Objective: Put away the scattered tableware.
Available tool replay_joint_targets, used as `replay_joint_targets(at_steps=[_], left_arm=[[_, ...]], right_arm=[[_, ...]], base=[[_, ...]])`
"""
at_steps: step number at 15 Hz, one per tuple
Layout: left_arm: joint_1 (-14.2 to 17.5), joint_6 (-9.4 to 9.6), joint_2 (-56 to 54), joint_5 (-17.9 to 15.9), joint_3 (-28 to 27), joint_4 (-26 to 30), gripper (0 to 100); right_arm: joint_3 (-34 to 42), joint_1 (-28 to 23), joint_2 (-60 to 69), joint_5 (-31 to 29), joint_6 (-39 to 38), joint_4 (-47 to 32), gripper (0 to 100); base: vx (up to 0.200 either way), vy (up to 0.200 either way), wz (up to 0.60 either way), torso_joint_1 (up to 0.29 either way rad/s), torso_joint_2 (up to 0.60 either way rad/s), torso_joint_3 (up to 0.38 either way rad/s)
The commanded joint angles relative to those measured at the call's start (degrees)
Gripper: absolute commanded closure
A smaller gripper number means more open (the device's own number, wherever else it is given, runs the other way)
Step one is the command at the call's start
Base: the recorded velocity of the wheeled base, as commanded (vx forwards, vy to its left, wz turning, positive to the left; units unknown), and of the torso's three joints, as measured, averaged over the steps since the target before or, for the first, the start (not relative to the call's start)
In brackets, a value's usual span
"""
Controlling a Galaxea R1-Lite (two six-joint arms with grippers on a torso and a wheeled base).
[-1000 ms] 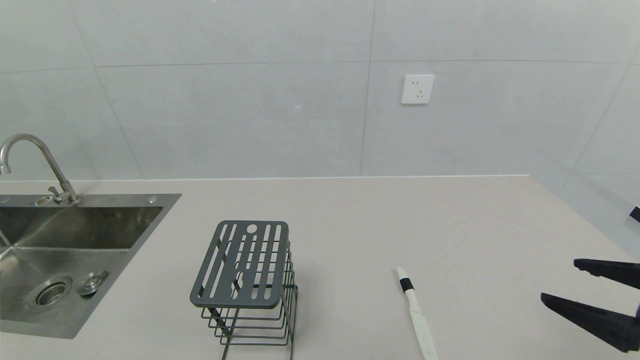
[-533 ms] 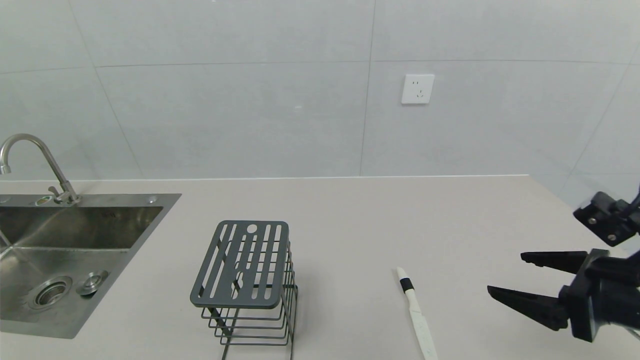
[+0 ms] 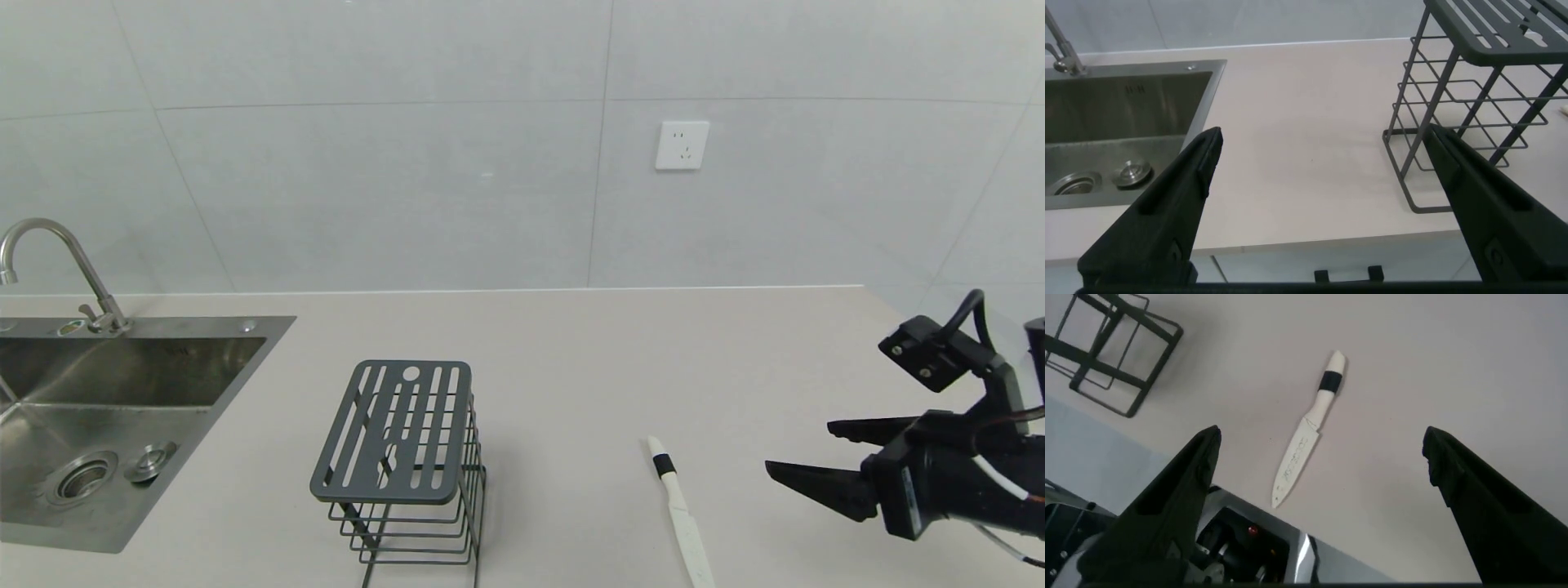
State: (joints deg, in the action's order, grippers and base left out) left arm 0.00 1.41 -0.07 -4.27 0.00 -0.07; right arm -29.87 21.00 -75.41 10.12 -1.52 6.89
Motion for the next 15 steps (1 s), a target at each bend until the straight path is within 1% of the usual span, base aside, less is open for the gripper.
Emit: replay_joint_targets(at_steps=[1,3,5,6,7,10,14,15], left_arm=[[0.0,0.08,0.1,0.0,0.0,0.0,0],[0.0,0.08,0.1,0.0,0.0,0.0,0],[0.0,0.08,0.1,0.0,0.0,0.0,0],[0.0,0.08,0.1,0.0,0.0,0.0,0],[0.0,-0.01,0.1,0.0,0.0,0.0,0],[0.0,-0.01,0.1,0.0,0.0,0.0,0],[0.0,-0.1,0.1,0.0,0.0,0.0,0],[0.0,-0.1,0.1,0.0,0.0,0.0,0]], right_arm=[[-1.2,4.6,-1.5,-2.9,-4.5,-0.4,0],[-0.5,8.4,-2.9,-5.0,-8.1,-1.4,0],[-0.5,12.1,-6.5,-7.0,-9.5,-3.7,0],[-0.5,12.2,-6.7,-7.0,-9.5,-3.7,0],[-0.5,14.1,-10.6,-9.2,-9.6,-3.7,0],[-1.1,14.8,-16.3,-11.6,-10.5,-3.5,0],[-4.4,18.9,-24.1,-15.2,-19.2,-3.3,0],[-5.2,19.0,-25.5,-15.3,-19.6,-3.3,0]], base=[[0.0,0.0,0.0,0.0,0.0,0.0],[0.0,0.0,0.0,0.0,0.0,0.0],[0.0,0.0,0.0,0.0,0.0,0.0],[0.0,0.0,0.0,0.0,0.0,0.0],[0.0,0.0,0.0,0.0,0.0,0.0],[0.0,0.0,0.0,0.0,0.0,0.0],[0.0,0.0,0.0,0.0,0.0,0.0],[0.0,0.0,0.0,0.0,0.0,0.0]])
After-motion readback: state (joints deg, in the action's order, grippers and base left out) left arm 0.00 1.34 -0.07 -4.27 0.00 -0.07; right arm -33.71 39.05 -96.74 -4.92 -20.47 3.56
